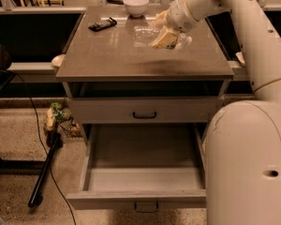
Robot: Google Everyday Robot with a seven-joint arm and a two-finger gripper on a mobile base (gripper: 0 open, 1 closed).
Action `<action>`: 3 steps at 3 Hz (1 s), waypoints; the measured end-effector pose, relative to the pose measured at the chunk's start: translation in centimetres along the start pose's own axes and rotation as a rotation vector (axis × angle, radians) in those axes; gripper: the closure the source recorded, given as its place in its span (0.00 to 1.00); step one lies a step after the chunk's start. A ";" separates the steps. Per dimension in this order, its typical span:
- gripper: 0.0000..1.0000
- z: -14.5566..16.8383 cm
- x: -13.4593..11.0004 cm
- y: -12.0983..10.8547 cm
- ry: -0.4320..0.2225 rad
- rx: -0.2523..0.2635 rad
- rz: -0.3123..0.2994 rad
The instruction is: Pick water bottle from middle drawer and place on counter
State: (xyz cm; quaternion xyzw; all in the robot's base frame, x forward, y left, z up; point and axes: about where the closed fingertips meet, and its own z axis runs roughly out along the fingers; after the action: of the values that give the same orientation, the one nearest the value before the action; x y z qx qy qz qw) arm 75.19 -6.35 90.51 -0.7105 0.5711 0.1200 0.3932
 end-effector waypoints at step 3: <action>1.00 2.8 1.5 -0.6 0.233 0.086 0.021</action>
Offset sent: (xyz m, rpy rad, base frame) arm 0.0097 0.0126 -0.0357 -0.2467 -0.1164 -0.2382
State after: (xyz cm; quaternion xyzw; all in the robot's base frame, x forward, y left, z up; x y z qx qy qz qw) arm 77.03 -5.45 87.98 -0.6961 0.6250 0.0162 0.3529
